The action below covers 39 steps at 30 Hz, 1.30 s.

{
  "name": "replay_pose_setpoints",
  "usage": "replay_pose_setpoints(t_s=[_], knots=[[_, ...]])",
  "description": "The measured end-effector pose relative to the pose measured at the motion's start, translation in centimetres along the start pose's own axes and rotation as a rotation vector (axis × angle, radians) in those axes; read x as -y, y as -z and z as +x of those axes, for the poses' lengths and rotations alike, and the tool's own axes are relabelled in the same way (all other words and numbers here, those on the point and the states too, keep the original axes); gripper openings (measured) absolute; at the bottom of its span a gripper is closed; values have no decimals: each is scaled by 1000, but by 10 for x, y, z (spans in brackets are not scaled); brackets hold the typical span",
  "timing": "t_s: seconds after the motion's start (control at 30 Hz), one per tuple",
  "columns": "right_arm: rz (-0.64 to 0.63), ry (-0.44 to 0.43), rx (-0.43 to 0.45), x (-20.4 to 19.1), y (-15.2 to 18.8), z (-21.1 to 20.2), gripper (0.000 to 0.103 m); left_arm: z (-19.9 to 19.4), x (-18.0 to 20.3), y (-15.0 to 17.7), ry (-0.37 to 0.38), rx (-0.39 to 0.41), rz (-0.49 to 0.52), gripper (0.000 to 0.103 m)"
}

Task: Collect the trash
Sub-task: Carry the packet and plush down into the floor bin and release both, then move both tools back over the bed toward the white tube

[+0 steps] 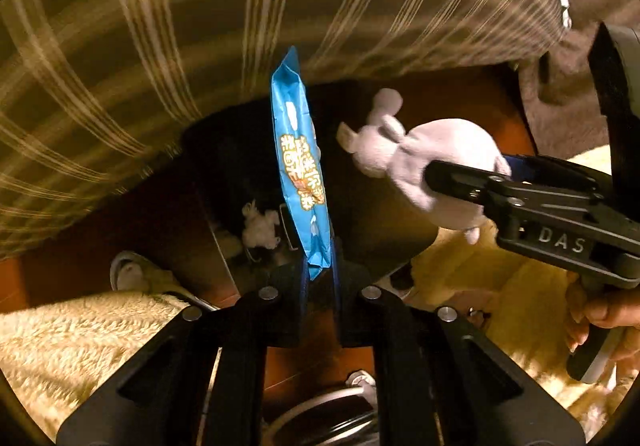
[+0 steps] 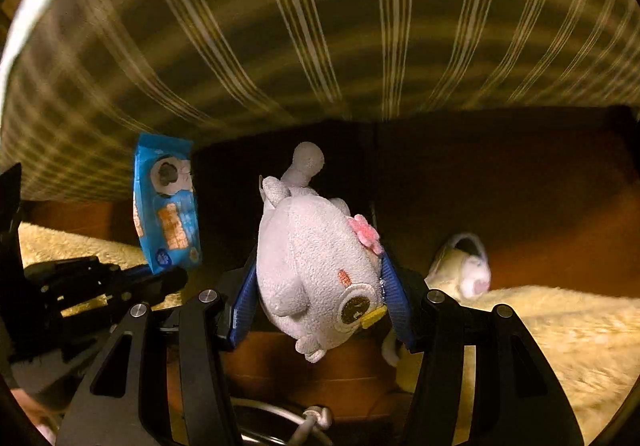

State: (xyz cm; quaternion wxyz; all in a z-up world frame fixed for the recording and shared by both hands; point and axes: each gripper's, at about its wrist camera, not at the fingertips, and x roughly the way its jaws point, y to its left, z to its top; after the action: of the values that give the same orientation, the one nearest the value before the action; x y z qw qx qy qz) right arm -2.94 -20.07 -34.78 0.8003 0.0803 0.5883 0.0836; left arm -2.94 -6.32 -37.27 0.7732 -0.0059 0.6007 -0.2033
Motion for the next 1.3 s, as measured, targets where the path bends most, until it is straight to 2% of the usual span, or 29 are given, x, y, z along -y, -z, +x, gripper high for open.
replay_pose_setpoints(t_s=[0.23, 0.37, 0.47, 0.53, 0.63, 0.77, 0.83, 0.87, 0.93, 1.0, 1.07, 1.3], knots=[[10, 3, -7, -6, -5, 19, 58, 25, -4, 2, -4, -57, -1, 9], [18, 2, -12, -7, -8, 24, 61, 23, -6, 1, -6, -60, -12, 10], [20, -5, 2, -8, -8, 20, 66, 20, -9, 0, -9, -58, -21, 17], [17, 0, 17, -7, -11, 18, 75, 17, -10, 0, -15, -53, -24, 23], [32, -5, 50, -4, -19, 6, 76, 6, -8, -2, -25, -35, -25, 26], [44, -17, 136, 1, -25, -30, 78, -27, -5, -4, -56, 43, -16, 41], [40, -22, 194, 2, -29, -54, 78, -49, -1, -7, -78, 93, -4, 55], [39, -23, 219, 2, -30, -64, 79, -63, 2, -8, -92, 125, 5, 58], [28, -22, 303, 1, -35, -96, 85, -88, 9, -11, -105, 182, 22, 69], [10, -10, 376, -2, -41, -122, 88, -116, 14, -17, -111, 239, 31, 76], [-12, -7, 442, -7, -49, -148, 88, -139, 16, -23, -111, 284, 29, 80], [-90, -10, 559, -24, -94, -196, 88, -207, 11, -60, -142, 432, 28, 90]])
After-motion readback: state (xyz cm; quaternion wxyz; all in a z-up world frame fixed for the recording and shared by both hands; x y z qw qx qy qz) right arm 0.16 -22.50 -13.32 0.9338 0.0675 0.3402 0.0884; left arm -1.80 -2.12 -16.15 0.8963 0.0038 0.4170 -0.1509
